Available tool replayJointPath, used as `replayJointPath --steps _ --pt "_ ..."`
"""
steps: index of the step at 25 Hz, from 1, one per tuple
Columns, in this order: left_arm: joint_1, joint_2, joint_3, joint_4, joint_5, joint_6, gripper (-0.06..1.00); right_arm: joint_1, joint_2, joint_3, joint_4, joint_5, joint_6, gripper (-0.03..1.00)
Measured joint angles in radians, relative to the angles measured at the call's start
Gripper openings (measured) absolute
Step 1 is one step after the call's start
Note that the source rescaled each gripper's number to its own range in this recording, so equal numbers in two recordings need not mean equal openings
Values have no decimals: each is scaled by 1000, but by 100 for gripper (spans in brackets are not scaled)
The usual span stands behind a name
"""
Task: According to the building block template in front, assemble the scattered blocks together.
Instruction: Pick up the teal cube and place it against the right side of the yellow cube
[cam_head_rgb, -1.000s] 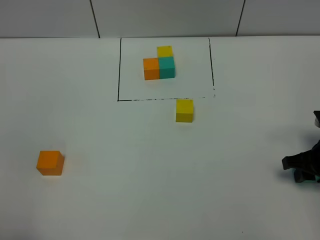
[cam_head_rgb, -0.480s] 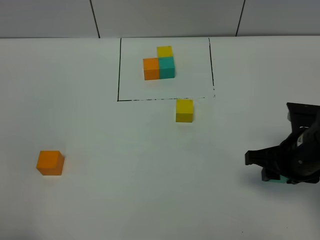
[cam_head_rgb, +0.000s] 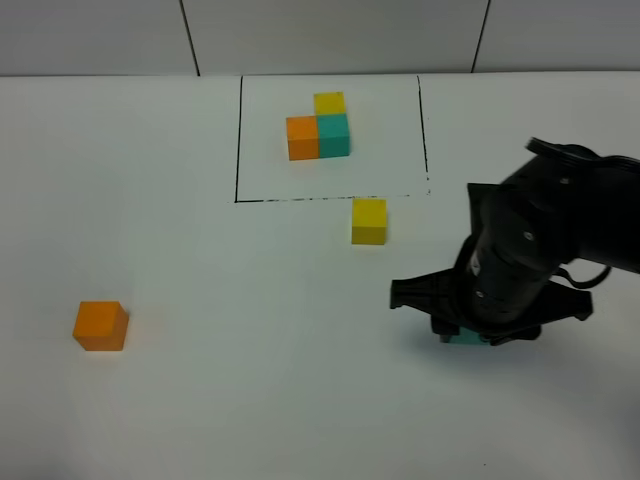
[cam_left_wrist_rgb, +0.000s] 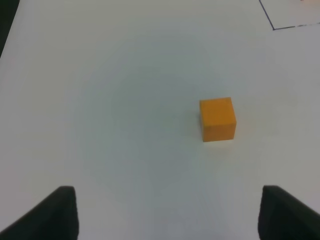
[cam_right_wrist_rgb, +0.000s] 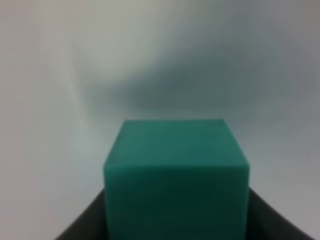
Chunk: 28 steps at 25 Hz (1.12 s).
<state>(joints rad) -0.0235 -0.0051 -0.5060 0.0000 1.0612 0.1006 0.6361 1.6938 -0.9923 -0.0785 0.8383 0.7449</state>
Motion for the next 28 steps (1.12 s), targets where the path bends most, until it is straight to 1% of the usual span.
replayJointPath --steps 6,12,17,28 --pt "0 0 0 0 0 0 72 35 194 -200 -4 8 4 1" --pt "0 0 0 0 0 0 72 61 314 -362 -28 30 4 1" --pt "0 0 0 0 0 -2 72 71 389 -442 -83 61 4 1" --pt "0 0 0 0 0 -1 72 75 509 -558 -84 71 8 1"
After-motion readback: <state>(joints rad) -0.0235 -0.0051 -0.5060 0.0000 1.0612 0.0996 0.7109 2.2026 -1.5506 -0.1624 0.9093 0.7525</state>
